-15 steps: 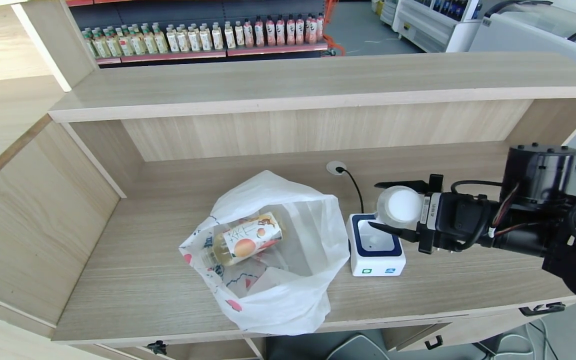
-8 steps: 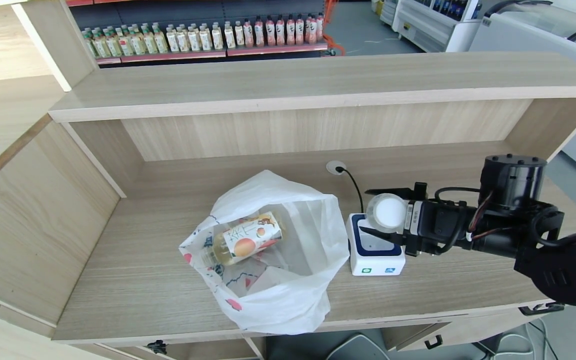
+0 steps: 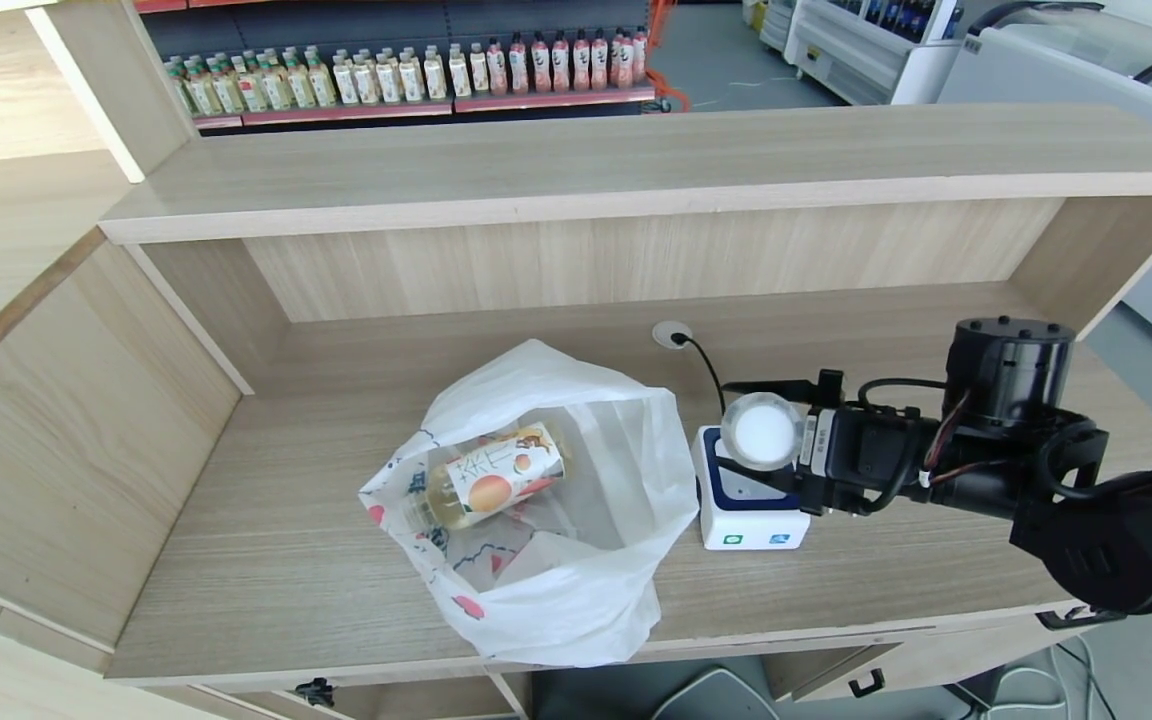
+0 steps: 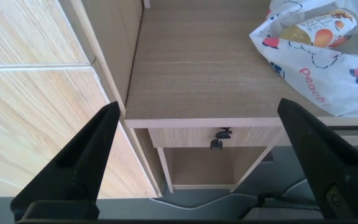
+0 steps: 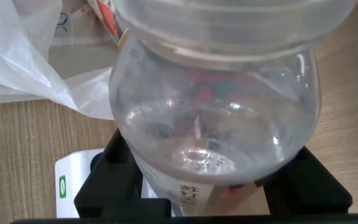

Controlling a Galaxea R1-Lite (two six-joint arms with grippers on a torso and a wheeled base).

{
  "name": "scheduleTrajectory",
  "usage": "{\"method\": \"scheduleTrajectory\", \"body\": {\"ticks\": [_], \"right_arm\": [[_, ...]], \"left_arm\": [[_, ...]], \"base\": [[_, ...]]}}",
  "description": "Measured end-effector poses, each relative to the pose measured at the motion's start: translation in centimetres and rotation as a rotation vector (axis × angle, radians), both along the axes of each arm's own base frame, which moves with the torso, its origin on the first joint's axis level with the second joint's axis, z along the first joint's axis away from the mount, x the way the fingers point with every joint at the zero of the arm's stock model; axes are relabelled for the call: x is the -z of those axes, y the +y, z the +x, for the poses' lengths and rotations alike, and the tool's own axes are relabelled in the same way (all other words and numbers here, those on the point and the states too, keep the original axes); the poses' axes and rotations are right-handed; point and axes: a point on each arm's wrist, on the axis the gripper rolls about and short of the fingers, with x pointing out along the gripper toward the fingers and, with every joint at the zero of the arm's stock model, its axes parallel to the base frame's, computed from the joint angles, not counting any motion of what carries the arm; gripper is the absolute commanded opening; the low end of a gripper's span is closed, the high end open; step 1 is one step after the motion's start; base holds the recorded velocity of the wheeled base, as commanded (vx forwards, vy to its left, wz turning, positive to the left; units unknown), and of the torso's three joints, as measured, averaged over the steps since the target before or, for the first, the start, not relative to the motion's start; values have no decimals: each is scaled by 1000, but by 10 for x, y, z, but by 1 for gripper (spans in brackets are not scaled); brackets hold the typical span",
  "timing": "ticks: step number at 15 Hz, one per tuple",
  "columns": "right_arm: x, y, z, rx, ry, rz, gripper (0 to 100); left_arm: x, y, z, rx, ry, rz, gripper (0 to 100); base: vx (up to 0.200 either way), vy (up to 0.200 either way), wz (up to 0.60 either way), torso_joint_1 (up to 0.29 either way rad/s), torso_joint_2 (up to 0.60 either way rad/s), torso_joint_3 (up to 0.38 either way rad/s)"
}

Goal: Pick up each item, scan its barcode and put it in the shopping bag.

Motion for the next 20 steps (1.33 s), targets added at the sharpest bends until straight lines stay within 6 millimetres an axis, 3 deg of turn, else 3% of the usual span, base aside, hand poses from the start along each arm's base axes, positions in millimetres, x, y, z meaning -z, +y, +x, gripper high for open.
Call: {"method": "scheduleTrajectory", "body": {"ticks": [3,5,8,12,15,20], "right_arm": [[-1,1,1,0,4,6,0],[-12,4,1,4,34,59,0],[-49,16,-14,24,173,254,0],[-84,14,-42,260,471,590,0],[-95,6,-53,297,528,678,0],[-101,3,-56,296,586,748,0]], "left_arm": [[0,0,0,-1,0,1,100],[0,0,0,-1,0,1,100],[0,0,0,0,0,1,100],[0,0,0,0,0,1,100],[0,0,0,-1,0,1,100],[0,0,0,0,0,1,100]], "base": [[0,0,0,0,0,0],[0,0,0,0,0,0],[0,0,0,0,0,0],[0,0,0,0,0,0],[0,133,0,3,3,3],[0,160,0,2,0,3]]}}
